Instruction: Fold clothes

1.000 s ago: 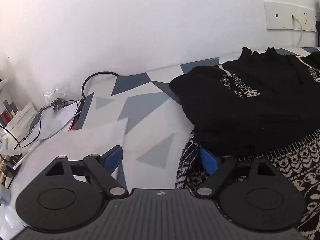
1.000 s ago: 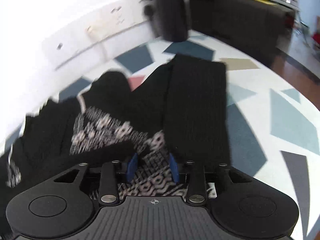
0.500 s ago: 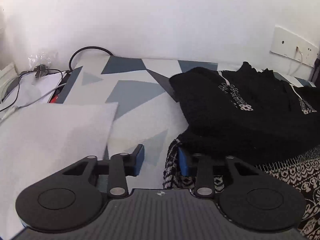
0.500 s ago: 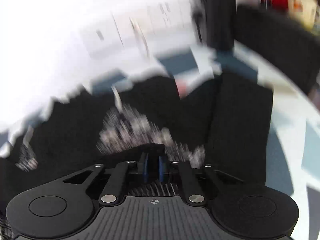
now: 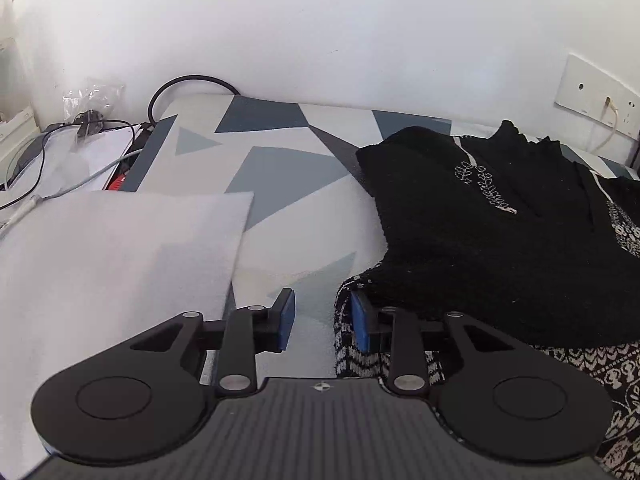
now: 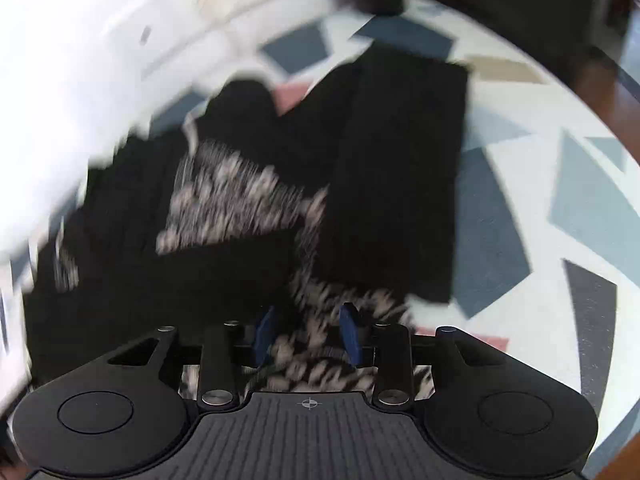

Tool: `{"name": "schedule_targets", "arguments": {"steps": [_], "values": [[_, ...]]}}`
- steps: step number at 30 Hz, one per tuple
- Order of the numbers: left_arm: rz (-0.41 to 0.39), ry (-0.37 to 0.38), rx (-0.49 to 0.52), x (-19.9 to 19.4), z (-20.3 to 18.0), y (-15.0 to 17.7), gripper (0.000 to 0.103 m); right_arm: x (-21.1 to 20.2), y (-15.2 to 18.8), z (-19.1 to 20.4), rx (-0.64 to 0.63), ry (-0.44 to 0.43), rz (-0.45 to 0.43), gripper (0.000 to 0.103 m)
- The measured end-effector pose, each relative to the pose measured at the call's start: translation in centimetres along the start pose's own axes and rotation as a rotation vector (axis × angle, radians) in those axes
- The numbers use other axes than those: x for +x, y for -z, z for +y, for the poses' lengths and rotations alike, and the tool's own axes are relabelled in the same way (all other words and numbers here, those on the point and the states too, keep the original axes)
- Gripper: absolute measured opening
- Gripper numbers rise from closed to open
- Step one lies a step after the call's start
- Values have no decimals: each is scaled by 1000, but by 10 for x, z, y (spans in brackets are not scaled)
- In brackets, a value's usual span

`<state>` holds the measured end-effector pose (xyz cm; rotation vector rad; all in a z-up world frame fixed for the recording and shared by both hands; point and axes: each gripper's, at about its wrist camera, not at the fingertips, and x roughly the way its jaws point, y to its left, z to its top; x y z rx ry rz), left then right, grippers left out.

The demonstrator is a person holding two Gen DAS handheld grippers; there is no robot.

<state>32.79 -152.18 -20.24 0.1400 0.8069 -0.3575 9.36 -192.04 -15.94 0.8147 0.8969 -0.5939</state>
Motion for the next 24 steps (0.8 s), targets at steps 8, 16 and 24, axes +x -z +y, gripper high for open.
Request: {"name": "schedule_targets", "arguments": {"steps": [8,16,24], "values": [[-3,-60,39,-2,-13,0,34,33,-17,21,-59,-14,-39,42],[-20,-100,24,-4,-15,6,40,47,-13,83,-369,91,-91,7],[-62,-142,104,-12,-42,19,42,59,-56,97,-382,205,-253,9]]}}
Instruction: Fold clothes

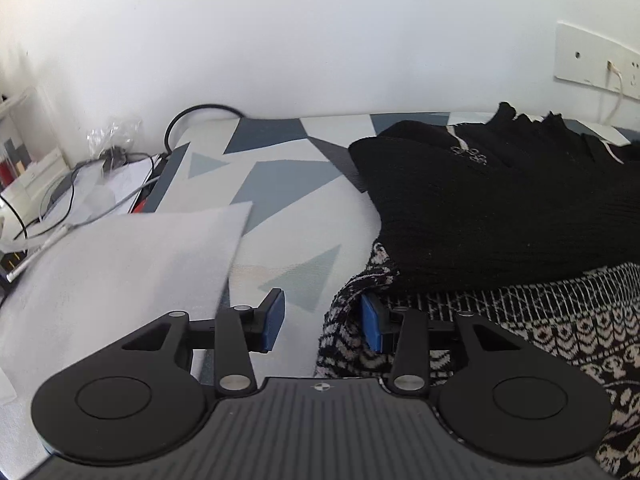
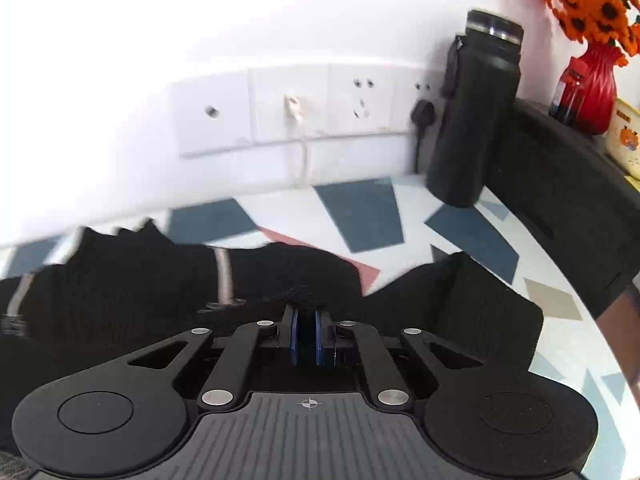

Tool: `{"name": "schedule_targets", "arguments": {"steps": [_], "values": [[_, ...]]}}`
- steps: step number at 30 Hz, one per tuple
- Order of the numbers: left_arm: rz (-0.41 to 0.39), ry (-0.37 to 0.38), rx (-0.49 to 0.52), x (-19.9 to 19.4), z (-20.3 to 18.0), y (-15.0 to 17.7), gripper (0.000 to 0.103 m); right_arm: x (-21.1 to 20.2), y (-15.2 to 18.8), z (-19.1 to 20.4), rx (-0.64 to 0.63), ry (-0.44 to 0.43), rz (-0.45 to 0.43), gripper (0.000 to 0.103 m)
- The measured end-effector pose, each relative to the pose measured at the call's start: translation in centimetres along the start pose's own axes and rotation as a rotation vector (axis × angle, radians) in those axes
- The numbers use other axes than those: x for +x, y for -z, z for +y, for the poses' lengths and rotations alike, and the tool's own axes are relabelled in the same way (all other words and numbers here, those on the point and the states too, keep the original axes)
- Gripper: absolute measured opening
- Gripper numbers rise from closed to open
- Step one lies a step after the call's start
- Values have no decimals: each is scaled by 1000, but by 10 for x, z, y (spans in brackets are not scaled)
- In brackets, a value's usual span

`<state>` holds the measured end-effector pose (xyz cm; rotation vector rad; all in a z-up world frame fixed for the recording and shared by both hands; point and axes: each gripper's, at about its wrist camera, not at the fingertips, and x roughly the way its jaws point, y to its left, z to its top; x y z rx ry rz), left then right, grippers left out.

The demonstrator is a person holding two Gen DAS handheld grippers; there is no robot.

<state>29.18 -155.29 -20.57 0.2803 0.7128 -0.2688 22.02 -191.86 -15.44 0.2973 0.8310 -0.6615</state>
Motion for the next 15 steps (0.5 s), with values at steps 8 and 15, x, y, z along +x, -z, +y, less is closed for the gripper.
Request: {"name": "schedule_targets", "arguments": {"steps": [8,15], "values": [[-20,30,36,3,3,-1,57,-2,-6,15,9,-12,45,44],[-54,68,36,4,4,4,57,-11,-34,103,-161,-257,45,45]]}}
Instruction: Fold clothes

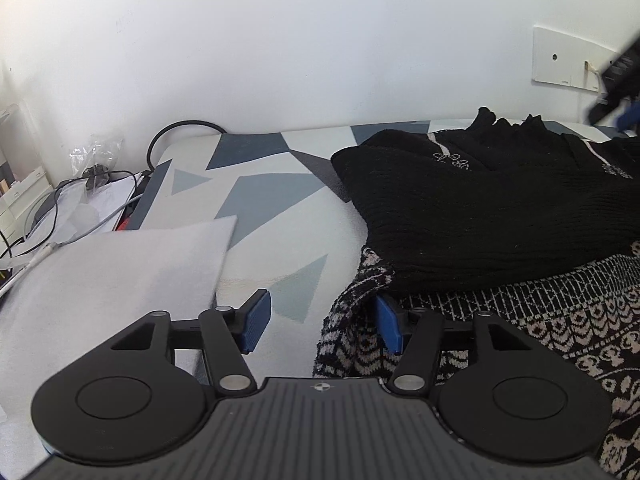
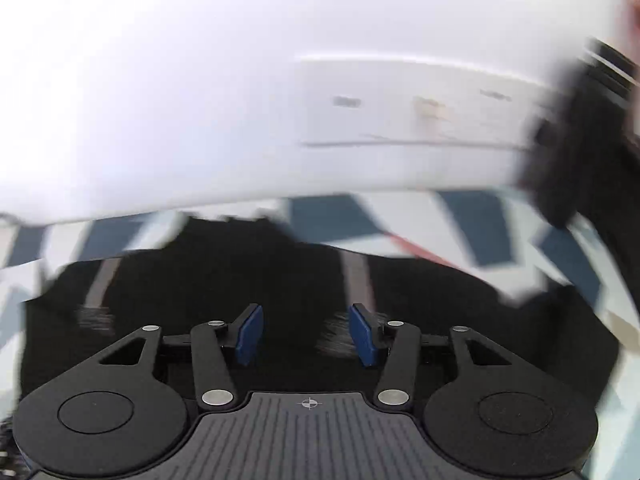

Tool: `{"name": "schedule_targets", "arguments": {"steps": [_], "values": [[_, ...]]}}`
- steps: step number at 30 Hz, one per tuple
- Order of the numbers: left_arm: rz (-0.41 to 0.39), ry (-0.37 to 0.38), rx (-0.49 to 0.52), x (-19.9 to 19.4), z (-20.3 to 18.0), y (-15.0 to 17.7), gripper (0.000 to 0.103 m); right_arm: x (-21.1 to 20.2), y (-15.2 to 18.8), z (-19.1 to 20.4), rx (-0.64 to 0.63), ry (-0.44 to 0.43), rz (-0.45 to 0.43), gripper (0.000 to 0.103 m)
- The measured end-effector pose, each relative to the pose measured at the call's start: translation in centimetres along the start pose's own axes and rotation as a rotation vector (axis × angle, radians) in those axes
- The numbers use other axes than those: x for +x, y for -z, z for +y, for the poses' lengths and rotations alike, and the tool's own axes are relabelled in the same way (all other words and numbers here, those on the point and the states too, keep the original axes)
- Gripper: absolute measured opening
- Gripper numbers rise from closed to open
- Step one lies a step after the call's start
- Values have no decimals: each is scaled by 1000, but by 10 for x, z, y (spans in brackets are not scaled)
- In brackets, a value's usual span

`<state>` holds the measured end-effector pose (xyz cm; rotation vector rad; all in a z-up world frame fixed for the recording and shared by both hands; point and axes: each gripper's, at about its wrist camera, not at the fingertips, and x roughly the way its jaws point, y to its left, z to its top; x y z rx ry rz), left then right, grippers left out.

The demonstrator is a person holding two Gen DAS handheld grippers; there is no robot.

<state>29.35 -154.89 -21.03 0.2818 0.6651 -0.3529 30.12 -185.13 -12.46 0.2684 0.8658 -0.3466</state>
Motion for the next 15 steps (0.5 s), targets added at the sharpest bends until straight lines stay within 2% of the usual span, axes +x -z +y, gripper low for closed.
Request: {"name": "schedule_targets", "arguments": {"steps": [3,7,11,13,15], "values": [[-6,29,-7,2,5,1,58,24,-13,42,-71,-96,60,47],[35,104,-105,7,24,-2,58,46,-9,77,-119,-74,102,47],[65,147,-168,9,38,-4,57,43,1,75,-20,-45,103,49],[77,164,-199,10,44,-4,57,30,12,59,28,5,63,55],[75,160,-224,9,48,-3,57,16,23,40,73,58,20,58]]}}
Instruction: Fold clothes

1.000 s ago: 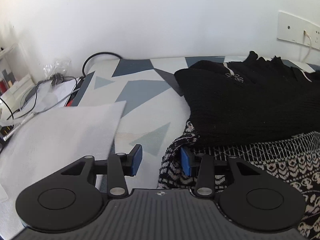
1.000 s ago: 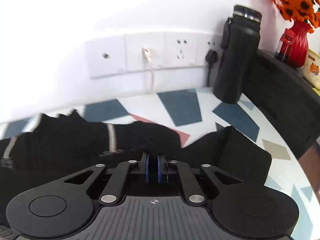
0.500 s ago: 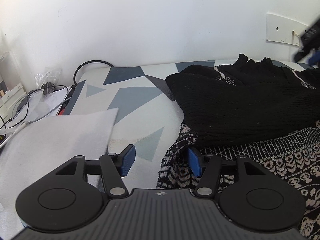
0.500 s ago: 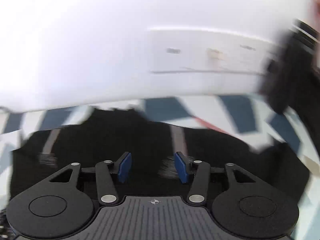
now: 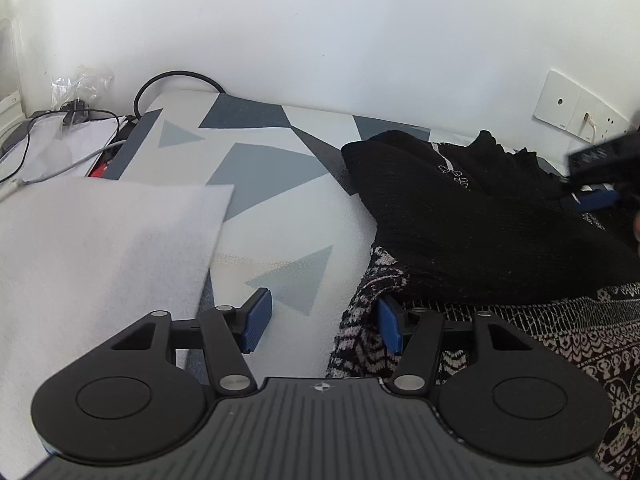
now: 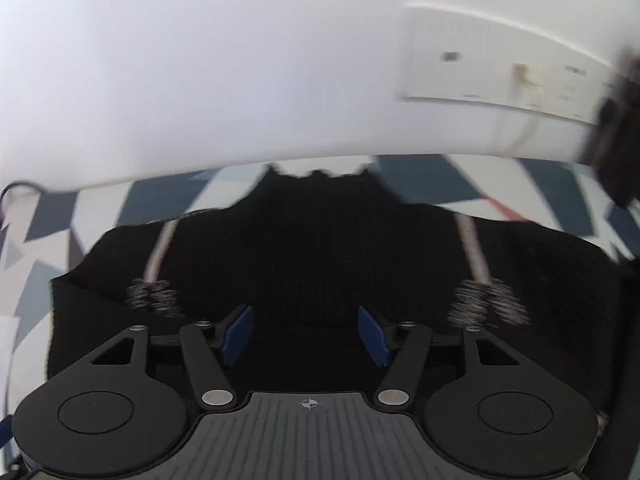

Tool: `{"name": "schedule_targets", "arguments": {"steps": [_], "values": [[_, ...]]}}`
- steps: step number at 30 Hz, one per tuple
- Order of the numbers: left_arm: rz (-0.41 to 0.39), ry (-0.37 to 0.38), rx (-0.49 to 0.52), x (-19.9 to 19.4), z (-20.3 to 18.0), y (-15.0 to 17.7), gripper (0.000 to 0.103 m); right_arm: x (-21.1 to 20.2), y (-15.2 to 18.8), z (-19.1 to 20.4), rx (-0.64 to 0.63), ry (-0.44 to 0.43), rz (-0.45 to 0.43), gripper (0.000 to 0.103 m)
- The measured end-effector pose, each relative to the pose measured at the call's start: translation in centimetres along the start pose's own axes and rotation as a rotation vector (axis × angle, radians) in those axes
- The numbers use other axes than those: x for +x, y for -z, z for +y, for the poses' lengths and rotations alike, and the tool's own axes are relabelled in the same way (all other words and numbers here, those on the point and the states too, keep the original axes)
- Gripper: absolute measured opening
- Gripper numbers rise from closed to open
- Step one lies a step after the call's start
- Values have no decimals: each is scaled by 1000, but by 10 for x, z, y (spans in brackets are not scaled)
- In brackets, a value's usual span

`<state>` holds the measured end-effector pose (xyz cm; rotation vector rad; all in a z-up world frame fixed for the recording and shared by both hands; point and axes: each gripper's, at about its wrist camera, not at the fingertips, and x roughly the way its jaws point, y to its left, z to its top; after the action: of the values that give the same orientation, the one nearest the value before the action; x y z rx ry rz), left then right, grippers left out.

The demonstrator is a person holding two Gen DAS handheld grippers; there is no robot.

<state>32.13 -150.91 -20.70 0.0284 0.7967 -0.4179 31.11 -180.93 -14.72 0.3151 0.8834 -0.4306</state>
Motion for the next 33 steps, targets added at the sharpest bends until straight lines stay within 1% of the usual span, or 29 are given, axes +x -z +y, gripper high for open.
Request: {"name": "schedule_targets", "arguments": {"steps": [1,4,6,9,10,11,12,13,14,15,16,18,20,22,23,25,27,29,30,31,32,33], "values": [[-2,-1,-12,-1,2,0,57,-6,5,-11,19,25,-17,59],[-7,-8,-49,-2,7,0,55,-21,21,-53,83,94,-52,59],[1,-17,-61,-5,8,-1,55,-29,32,-83,134,131,-55,60],[33,10,-48,-12,5,-8,57,-37,49,-124,215,188,-46,60],[41,38,-42,-16,3,-11,58,-38,56,-135,237,196,-39,60],[44,105,-32,-23,1,-15,66,-38,62,-145,259,200,-28,60],[46,171,-21,-31,0,-19,71,-38,68,-155,281,205,-17,60],[46,226,-11,-38,-3,-23,75,-39,74,-162,303,198,-14,59],[39,261,1,-45,-6,-27,78,-39,79,-167,326,187,-16,59],[34,290,11,-51,-10,-32,80,-40,83,-169,340,178,-24,59],[36,300,10,-51,-13,-38,81,-41,85,-169,351,170,-36,60],[50,284,-28,-38,-15,-49,83,-41,87,-168,375,149,-49,60],[72,247,-108,-5,-10,-61,83,-40,87,-165,409,108,-56,60],[106,198,-206,29,-5,-73,79,-39,86,-160,451,70,-50,60],[121,199,-251,44,-3,-77,75,-38,86,-156,470,52,-45,60],[146,203,-329,71,0,-86,75,-38,86,-148,483,27,-35,63],[149,202,-345,87,-3,-93,76,-37,87,-138,474,21,-29,66],[140,187,-334,95,-10,-99,75,-37,87,-130,453,25,-24,71],[140,174,-314,96,-13,-101,63,-36,88,-127,446,28,-23,73],[139,160,-294,97,-17,-103,43,-36,88,-125,440,32,-22,75],[139,147,-274,99,-21,-105,14,-35,88,-122,434,36,-22,76],[138,133,-254,100,-24,-106,14,-35,88,-120,429,40,-22,78]]}}
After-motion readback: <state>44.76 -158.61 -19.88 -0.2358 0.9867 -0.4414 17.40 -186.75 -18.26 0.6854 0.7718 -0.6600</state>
